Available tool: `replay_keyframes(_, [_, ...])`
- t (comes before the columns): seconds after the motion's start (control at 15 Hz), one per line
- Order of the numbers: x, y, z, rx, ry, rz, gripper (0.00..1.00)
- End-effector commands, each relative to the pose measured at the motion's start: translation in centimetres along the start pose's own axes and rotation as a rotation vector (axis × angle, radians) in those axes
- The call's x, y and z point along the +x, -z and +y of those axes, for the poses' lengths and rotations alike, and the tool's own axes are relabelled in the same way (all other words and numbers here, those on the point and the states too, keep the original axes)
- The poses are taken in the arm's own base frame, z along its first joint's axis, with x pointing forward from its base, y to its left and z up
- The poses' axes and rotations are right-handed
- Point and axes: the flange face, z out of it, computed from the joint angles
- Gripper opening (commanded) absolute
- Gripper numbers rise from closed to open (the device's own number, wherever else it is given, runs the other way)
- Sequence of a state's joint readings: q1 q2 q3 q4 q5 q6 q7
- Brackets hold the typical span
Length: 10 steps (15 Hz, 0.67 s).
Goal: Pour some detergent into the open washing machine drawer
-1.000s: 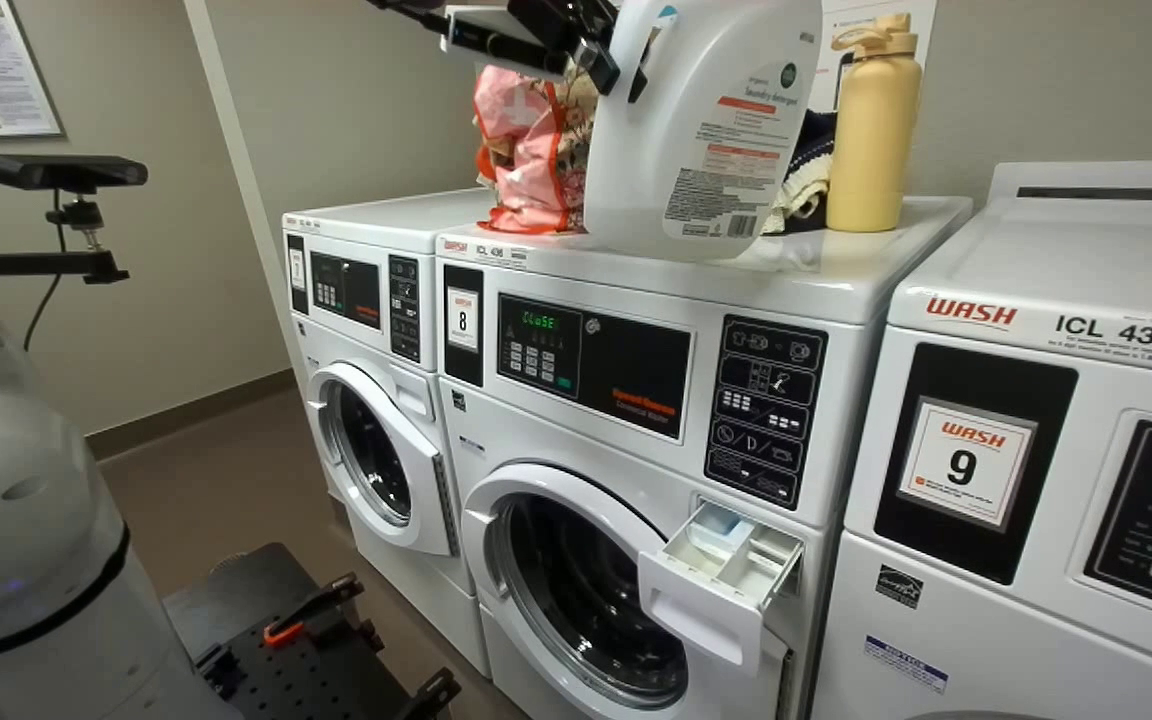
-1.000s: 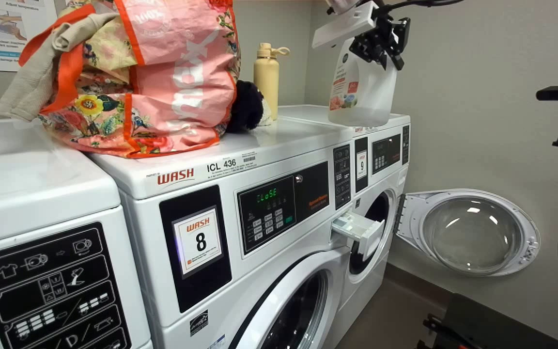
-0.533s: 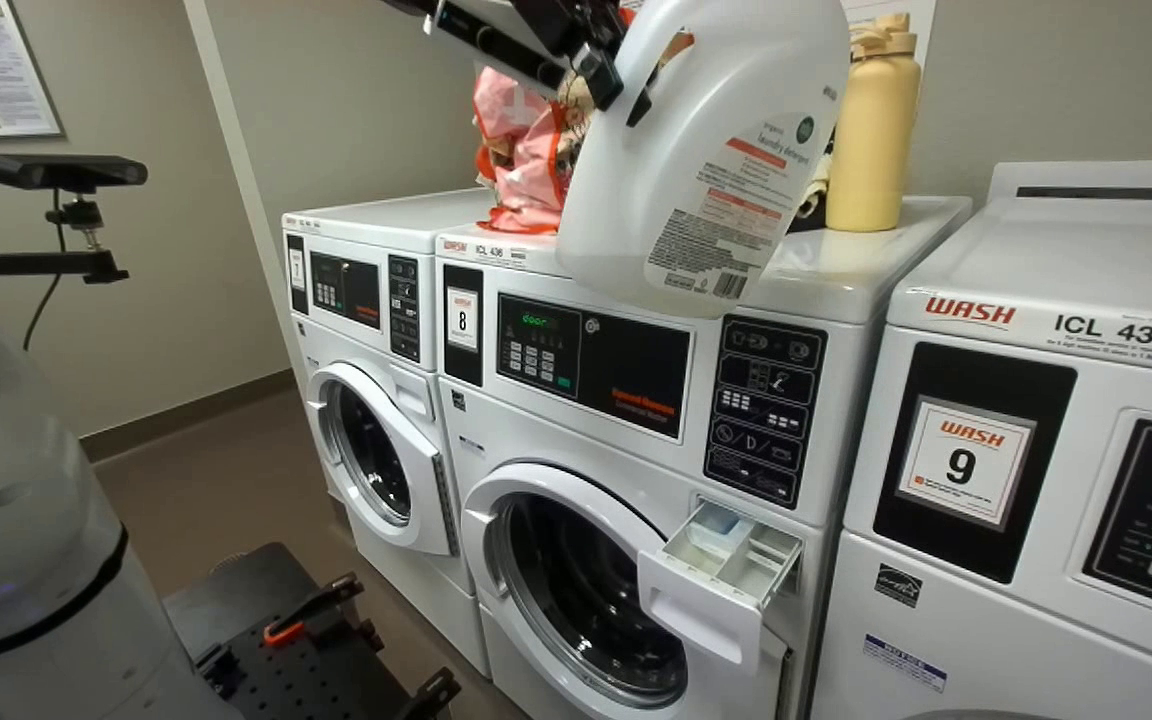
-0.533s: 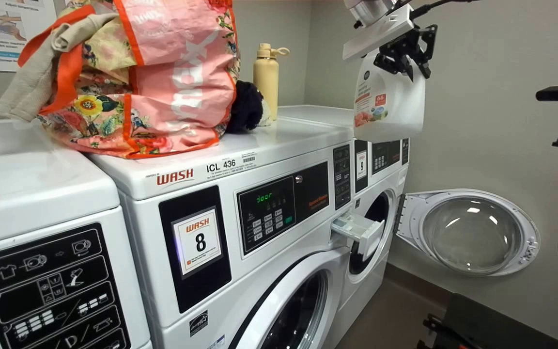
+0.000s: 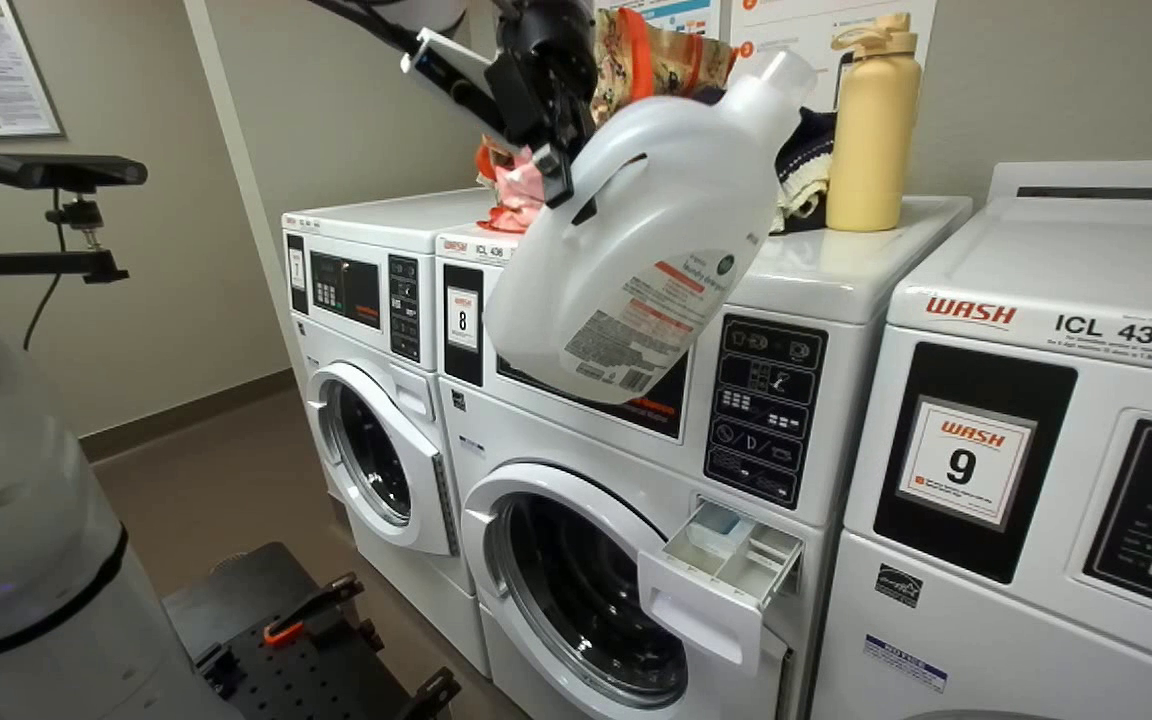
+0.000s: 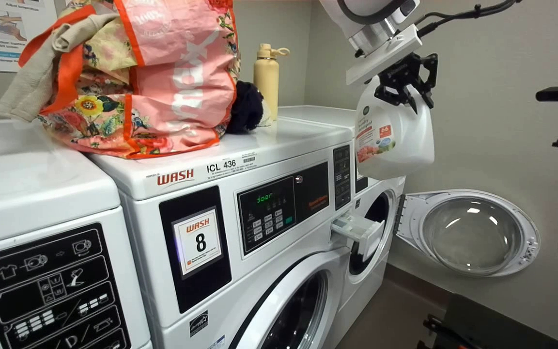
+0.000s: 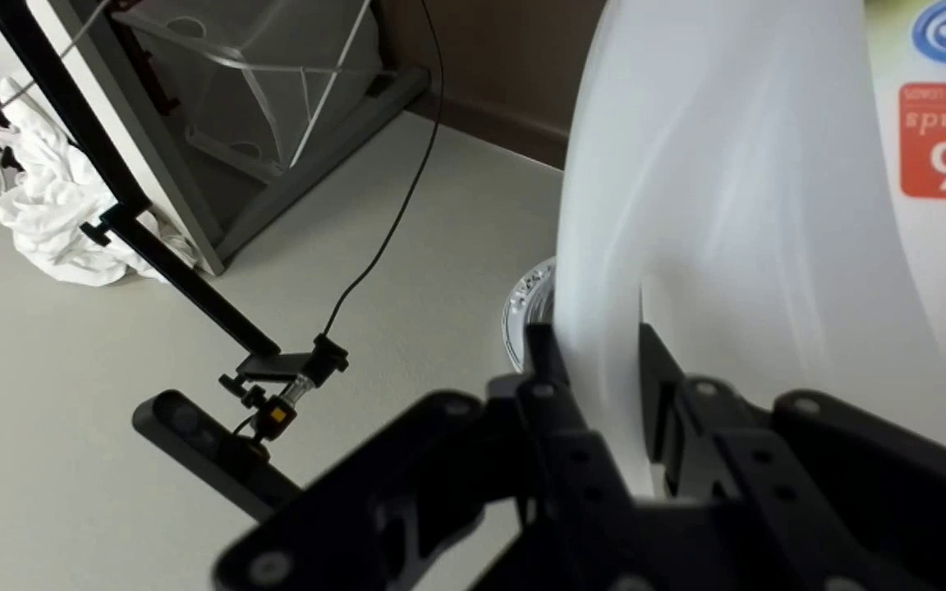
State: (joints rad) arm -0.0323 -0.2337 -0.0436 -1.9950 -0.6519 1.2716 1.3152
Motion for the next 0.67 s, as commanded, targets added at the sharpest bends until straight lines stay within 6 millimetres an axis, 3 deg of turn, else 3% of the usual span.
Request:
replay_keyframes(0.0, [-1.1,-1.9,0.3,0.006,0.062,-0.071,0.06])
replay_keyframes(0.27, [-2.2,-4.7,-0.8,-0.04,0.111,-0.166,0.06])
replay_keyframes(0.6, [-2.0,-7.2,-2.5,-0.078,0.18,-0.288,0.06])
